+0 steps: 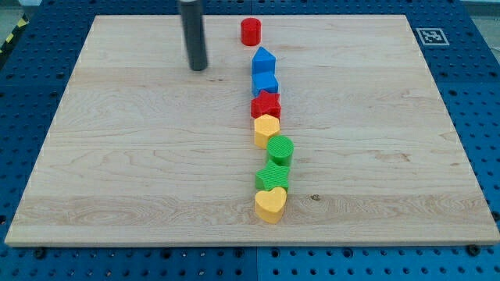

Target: Push your arm right to the yellow heart

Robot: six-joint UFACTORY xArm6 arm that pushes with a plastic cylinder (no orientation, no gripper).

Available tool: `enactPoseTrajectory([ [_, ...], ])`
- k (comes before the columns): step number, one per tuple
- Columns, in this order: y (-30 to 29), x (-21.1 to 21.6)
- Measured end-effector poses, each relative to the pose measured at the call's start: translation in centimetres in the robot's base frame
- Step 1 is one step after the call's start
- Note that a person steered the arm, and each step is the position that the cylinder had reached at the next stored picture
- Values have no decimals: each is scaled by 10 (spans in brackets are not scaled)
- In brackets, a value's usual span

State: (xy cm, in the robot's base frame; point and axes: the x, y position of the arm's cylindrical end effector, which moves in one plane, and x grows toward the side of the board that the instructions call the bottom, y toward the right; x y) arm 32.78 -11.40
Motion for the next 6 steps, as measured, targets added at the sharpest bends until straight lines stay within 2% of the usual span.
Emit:
enactPoseTrajectory([
  [2,-12,2],
  [3,-12,31],
  [4,-12,70],
  [6,-12,182],
])
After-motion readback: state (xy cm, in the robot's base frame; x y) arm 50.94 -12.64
